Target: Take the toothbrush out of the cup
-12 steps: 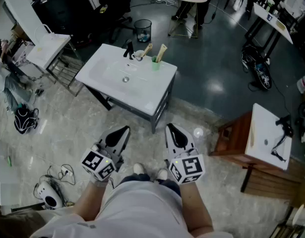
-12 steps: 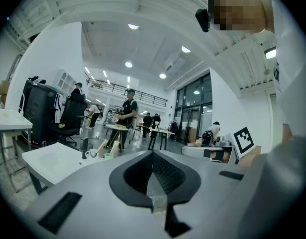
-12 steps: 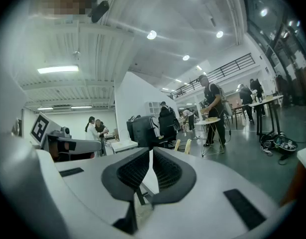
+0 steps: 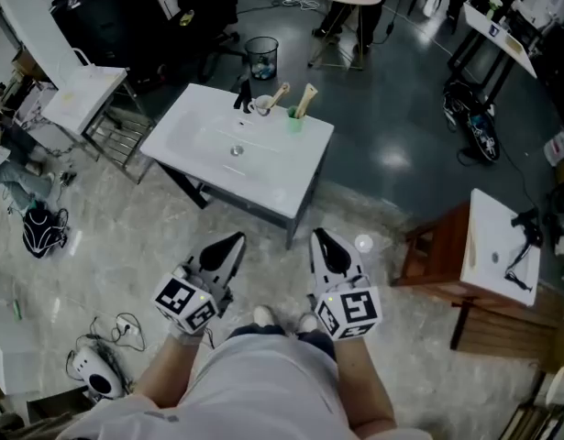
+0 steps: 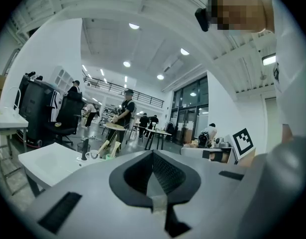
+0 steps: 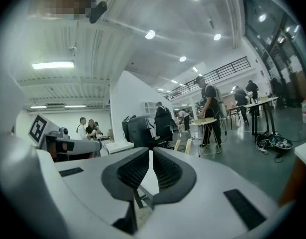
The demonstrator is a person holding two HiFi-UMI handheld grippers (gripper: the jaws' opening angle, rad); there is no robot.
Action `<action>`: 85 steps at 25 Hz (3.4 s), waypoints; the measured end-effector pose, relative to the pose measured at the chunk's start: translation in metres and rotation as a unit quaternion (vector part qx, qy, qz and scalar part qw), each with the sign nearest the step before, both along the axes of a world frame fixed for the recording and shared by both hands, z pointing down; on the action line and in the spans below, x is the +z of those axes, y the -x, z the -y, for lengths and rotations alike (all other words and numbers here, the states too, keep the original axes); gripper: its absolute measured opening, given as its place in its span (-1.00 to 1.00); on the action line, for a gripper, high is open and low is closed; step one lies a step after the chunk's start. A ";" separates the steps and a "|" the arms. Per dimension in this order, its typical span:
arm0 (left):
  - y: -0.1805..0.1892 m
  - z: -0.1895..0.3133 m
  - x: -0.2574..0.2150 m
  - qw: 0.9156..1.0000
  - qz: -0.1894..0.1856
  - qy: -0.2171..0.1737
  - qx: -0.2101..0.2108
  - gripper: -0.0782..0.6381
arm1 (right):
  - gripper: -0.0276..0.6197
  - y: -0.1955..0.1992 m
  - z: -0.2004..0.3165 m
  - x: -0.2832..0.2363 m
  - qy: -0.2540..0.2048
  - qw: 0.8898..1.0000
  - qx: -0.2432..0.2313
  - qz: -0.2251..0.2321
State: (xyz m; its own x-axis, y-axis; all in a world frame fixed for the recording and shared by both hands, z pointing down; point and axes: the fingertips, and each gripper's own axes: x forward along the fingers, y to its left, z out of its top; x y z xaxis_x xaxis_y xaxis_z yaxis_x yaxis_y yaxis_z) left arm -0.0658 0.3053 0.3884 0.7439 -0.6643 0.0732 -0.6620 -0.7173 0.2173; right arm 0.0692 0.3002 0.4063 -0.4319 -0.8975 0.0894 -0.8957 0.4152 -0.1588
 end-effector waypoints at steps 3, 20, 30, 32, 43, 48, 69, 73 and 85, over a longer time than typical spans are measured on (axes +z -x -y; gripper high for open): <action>0.018 0.009 0.001 1.000 -0.004 -0.001 0.009 -0.73 | -0.80 0.011 0.007 -0.002 -0.005 1.000 0.016 0.023; 0.020 0.100 0.028 1.000 0.010 0.004 0.005 -0.73 | -0.80 -0.030 0.099 0.026 0.001 0.997 0.067 0.041; -0.022 0.222 0.040 0.999 0.028 0.020 -0.033 -0.73 | -0.80 -0.069 0.237 0.055 0.038 0.998 0.029 0.052; -0.031 0.247 0.040 0.998 0.030 0.022 -0.044 -0.73 | -0.80 -0.077 0.267 0.058 0.045 0.997 0.017 0.054; -0.087 0.362 0.029 0.993 0.035 0.038 -0.104 -0.73 | -0.80 -0.119 0.401 0.052 0.081 0.994 -0.048 0.054; -0.104 0.389 0.031 0.989 0.036 0.045 -0.134 -0.73 | -0.80 -0.126 0.440 0.059 0.092 0.992 -0.080 0.043; -0.076 0.397 0.044 0.975 0.048 0.071 -0.205 -0.73 | -0.16 -0.068 0.517 0.173 0.188 0.972 -0.141 -0.009; -0.057 0.390 0.048 0.970 0.049 0.080 -0.225 -0.73 | -0.16 -0.057 0.528 0.192 0.197 0.971 -0.135 -0.018; -0.027 0.371 0.062 0.960 0.059 0.103 -0.255 -0.73 | -0.36 -0.032 0.552 0.224 0.210 0.969 -0.121 -0.044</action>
State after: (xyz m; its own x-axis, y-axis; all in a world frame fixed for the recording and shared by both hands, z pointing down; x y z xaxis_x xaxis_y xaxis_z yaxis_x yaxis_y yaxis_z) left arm -0.0387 -0.0657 0.4508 0.3051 -0.9019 0.3058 -0.9440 -0.2440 0.2222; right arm 0.1017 -0.2521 0.6308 -0.5992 -0.6473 0.4711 -0.7980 0.5306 -0.2859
